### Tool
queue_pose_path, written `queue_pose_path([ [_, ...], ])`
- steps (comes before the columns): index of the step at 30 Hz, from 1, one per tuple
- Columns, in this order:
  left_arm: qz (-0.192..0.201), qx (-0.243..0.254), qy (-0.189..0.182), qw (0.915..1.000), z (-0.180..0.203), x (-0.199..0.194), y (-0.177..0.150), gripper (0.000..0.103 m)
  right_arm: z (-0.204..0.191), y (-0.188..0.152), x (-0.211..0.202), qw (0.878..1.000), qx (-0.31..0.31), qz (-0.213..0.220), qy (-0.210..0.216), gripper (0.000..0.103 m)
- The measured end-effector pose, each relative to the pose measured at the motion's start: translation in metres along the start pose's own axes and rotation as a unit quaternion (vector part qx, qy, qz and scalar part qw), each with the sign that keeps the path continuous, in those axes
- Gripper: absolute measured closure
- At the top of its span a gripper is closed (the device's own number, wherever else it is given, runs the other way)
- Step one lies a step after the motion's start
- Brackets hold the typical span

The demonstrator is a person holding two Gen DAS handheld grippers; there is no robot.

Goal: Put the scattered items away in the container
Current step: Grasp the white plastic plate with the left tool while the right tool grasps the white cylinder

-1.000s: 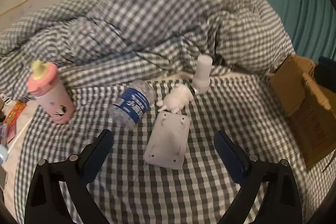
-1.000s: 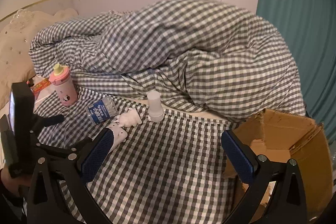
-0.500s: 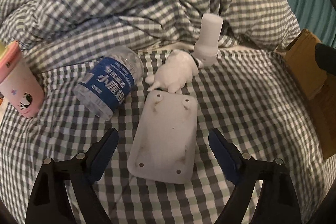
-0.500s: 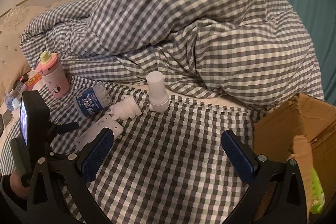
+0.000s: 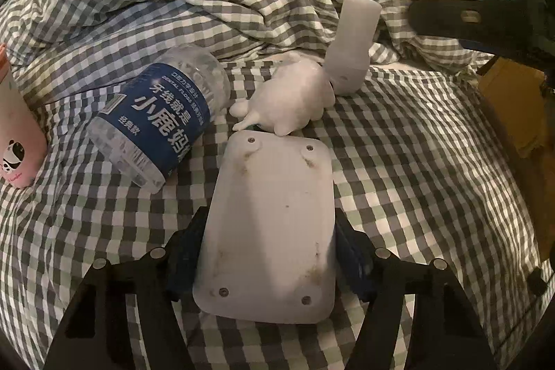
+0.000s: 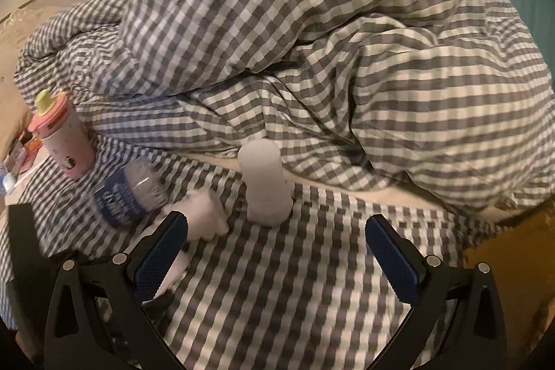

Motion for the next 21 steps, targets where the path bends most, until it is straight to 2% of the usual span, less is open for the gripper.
queue_pose_path([
  [11, 0.014, -0.033, -0.010, 0.9993, -0.011, -0.005, -0.002, 0.036, -0.004, 0.016, 0.059, 1.000, 0.001, -0.013, -0.001, 0.001],
  [14, 0.015, -0.034, -0.009, 0.9993, -0.013, -0.008, -0.005, 0.036, -0.007, 0.019, 0.067, 1.000, 0.001, -0.016, -0.001, 0.004],
  [16, 0.015, -0.035, -0.006, 0.9992, -0.014, -0.011, -0.007, 0.036, -0.008, 0.019, 0.072, 1.000, 0.000, -0.019, -0.001, 0.010],
  [17, 0.016, -0.037, -0.006, 0.9992, -0.016, -0.012, -0.008, 0.036, -0.009, 0.019, 0.073, 1.000, -0.001, -0.019, -0.004, 0.020],
  [18, 0.016, -0.039, -0.005, 0.9991, -0.018, -0.014, -0.009, 0.036, -0.010, 0.018, 0.074, 1.000, -0.001, -0.022, -0.006, 0.035],
  [19, 0.017, -0.040, -0.005, 0.9991, -0.019, -0.016, -0.010, 0.036, -0.011, 0.017, 0.077, 0.999, -0.002, -0.032, -0.006, 0.043],
  [20, 0.017, -0.041, -0.004, 0.9990, -0.020, -0.018, -0.011, 0.036, -0.012, 0.017, 0.080, 0.999, -0.002, -0.040, -0.005, 0.060],
  [21, 0.017, -0.042, -0.002, 0.9989, -0.022, -0.021, -0.011, 0.036, -0.012, 0.016, 0.082, 0.999, -0.001, -0.047, -0.005, 0.062],
])
Point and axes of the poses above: each gripper's, at about its wrist camera, not at the fingertips, and x roughly the way its jaws point, z to its right, y to its top, the point moved 1 cm from there along x, roughly the way its jaws point, and after that the axes turned 3 degrees about x, right-handed, at the moved point
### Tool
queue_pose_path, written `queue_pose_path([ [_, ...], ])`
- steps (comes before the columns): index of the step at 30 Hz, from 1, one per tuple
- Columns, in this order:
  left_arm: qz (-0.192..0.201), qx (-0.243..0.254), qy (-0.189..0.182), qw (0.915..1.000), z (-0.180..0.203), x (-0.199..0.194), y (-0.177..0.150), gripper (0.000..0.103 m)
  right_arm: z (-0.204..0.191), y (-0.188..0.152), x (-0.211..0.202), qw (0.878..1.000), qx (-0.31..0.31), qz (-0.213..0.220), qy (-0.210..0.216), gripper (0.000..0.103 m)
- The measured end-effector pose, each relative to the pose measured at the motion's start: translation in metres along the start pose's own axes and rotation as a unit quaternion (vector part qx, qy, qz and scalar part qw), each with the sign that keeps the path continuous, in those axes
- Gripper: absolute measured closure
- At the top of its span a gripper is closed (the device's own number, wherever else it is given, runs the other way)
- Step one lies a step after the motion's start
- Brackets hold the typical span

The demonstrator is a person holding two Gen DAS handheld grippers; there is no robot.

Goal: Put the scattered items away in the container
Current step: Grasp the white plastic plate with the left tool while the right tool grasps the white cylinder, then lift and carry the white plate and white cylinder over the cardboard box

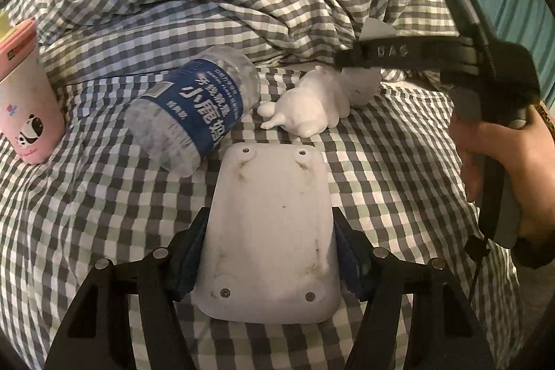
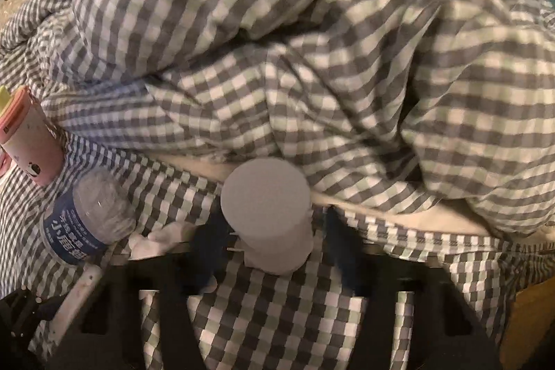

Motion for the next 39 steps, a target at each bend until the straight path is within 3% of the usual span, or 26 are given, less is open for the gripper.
queue_pose_path([
  [8, 0.007, -0.009, 0.013, 0.9999, -0.009, -0.020, -0.002, 0.037, -0.004, -0.002, -0.019, 1.000, 0.000, 0.016, 0.005, 0.062],
  [17, 0.027, -0.011, 0.027, 0.9992, 0.002, -0.051, 0.006, 0.037, -0.014, -0.004, -0.078, 0.999, -0.006, 0.048, 0.018, 0.062],
  [39, 0.128, 0.012, 0.049, 0.9906, 0.071, -0.209, 0.018, 0.037, 0.007, -0.026, -0.313, 0.984, -0.005, 0.179, 0.010, 0.062],
])
Point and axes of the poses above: each gripper's, at about its wrist camera, not at the fingertips, and x roughly the way its jaws point, z to its right, y to its top, the point moved 1 cm from there along x, roughly the way its jaws point, and after that the axes turned 3 degrees about x, right-handed, at the moved point
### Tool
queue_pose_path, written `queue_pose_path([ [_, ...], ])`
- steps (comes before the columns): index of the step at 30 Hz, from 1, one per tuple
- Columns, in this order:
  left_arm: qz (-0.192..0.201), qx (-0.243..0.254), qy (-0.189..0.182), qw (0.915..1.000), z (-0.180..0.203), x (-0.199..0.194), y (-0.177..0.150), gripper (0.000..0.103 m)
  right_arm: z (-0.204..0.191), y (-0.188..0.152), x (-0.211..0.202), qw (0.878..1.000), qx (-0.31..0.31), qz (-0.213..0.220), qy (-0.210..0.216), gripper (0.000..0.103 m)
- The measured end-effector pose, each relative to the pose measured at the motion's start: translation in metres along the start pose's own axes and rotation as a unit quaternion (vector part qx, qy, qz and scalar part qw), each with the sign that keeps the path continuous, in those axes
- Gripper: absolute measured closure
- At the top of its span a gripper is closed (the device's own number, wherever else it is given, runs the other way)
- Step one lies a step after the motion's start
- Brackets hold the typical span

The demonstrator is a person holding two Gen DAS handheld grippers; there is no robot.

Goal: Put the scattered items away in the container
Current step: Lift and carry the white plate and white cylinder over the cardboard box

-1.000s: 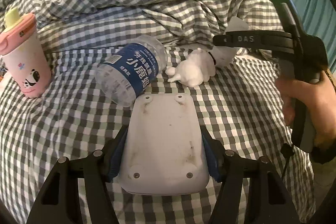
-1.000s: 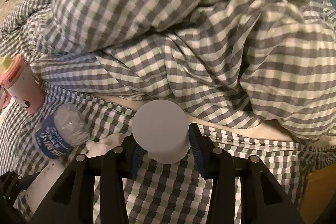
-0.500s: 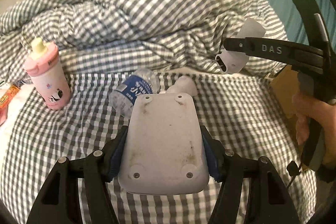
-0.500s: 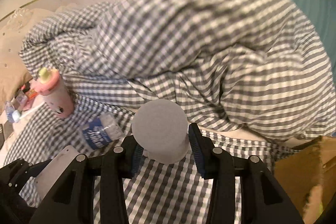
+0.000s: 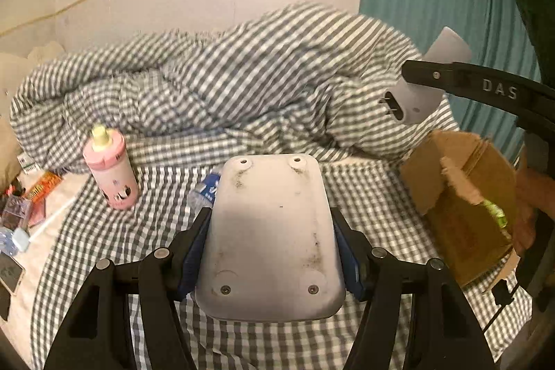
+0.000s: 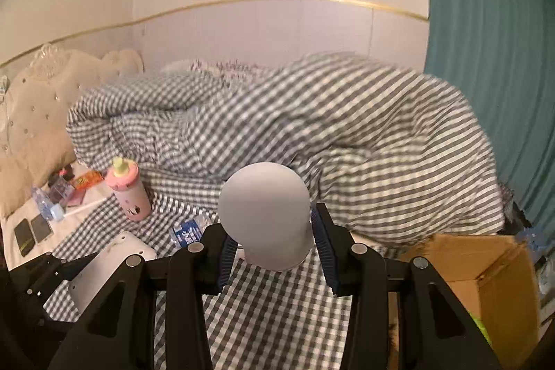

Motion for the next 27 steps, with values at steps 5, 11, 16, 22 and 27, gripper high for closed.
queue_pose_path([
  [5, 0.029, 0.007, 0.000, 0.9996, 0.018, -0.038, 0.011, 0.037, 0.007, 0.006, -0.059, 0.999, -0.001, 0.035, -0.010, 0.062],
  [11, 0.061, 0.013, -0.001, 0.9981, 0.046, -0.077, 0.020, 0.037, 0.025, 0.005, -0.127, 0.997, 0.003, 0.072, -0.027, 0.062],
  [16, 0.080, 0.023, -0.004, 0.9965, 0.074, -0.102, 0.025, 0.037, 0.044, 0.002, -0.176, 0.994, 0.008, 0.095, -0.044, 0.062],
  [22, 0.100, 0.029, -0.012, 0.9945, 0.104, -0.122, 0.029, 0.037, 0.068, -0.006, -0.217, 0.992, 0.014, 0.108, -0.065, 0.062],
  [27, 0.110, 0.036, -0.021, 0.9930, 0.131, -0.130, 0.035, 0.037, 0.093, -0.016, -0.245, 0.989, 0.024, 0.115, -0.089, 0.062],
])
Point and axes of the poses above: each gripper's, at about its wrist camera, not at the fingertips, and x roughly the way its jaws point, z to its right, y to its top, the point moved 1 cm from there along x, roughly the way its jaws point, and after that the axes turned 3 degrees about x, right-handed, at the moved point
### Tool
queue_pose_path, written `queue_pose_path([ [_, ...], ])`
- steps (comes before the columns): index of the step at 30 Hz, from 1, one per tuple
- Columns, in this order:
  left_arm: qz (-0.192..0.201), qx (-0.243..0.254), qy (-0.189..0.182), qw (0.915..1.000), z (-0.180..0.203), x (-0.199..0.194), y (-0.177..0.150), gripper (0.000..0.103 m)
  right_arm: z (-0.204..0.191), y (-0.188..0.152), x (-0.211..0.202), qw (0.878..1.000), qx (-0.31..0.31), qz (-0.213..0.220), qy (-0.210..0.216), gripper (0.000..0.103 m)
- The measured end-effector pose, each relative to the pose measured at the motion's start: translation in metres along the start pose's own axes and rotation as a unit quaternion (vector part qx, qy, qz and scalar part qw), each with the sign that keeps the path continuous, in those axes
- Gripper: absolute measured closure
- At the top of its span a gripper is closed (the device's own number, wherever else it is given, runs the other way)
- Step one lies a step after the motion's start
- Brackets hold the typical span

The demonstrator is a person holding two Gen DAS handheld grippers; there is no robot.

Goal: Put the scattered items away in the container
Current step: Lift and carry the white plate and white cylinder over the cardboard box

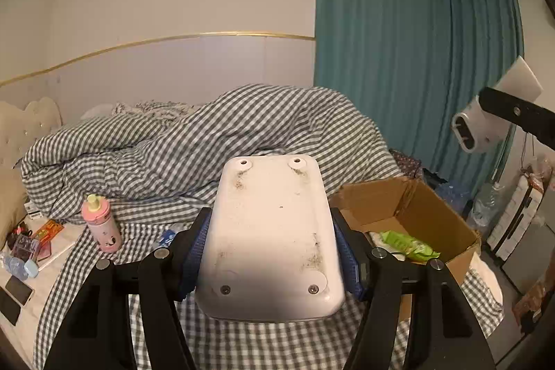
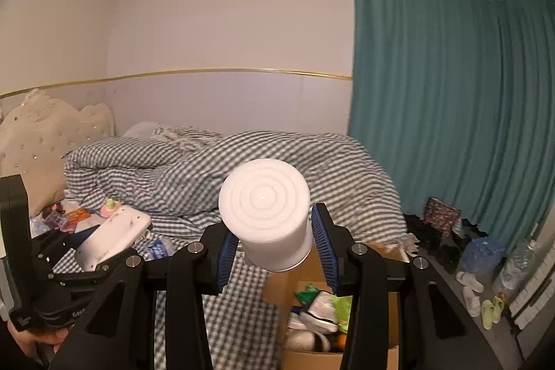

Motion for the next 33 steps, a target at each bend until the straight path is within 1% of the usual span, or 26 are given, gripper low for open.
queue_pose_path([
  [9, 0.018, 0.016, -0.026, 0.9994, 0.054, -0.002, 0.015, 0.037, 0.057, -0.012, -0.025, 0.999, 0.013, -0.004, -0.046, 0.062],
  [17, 0.024, 0.029, -0.050, 0.9980, 0.101, 0.009, 0.025, 0.037, 0.102, -0.028, -0.024, 0.996, 0.025, -0.029, -0.077, 0.062],
  [21, 0.022, 0.034, -0.061, 0.9973, 0.121, 0.022, 0.027, 0.037, 0.121, -0.040, -0.010, 0.995, 0.027, -0.055, -0.083, 0.062],
  [27, 0.007, 0.048, -0.072, 0.9962, 0.146, 0.052, 0.025, 0.037, 0.139, -0.066, 0.029, 0.991, 0.028, -0.103, -0.078, 0.062],
  [29, -0.001, 0.053, -0.076, 0.9957, 0.155, 0.064, 0.022, 0.037, 0.152, -0.076, 0.041, 0.989, 0.027, -0.123, -0.073, 0.062],
  [33, -0.023, 0.061, -0.084, 0.9943, 0.171, 0.093, 0.015, 0.037, 0.160, -0.098, 0.079, 0.983, 0.028, -0.170, -0.065, 0.062],
])
Point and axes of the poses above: each gripper's, at about its wrist camera, not at the fingertips, and x roughly the way its jaws point, z to its right, y to its top, the point moved 1 cm from there along x, roughly the way its jaws point, and after that the axes turned 3 degrees about x, right-handed, at the moved point
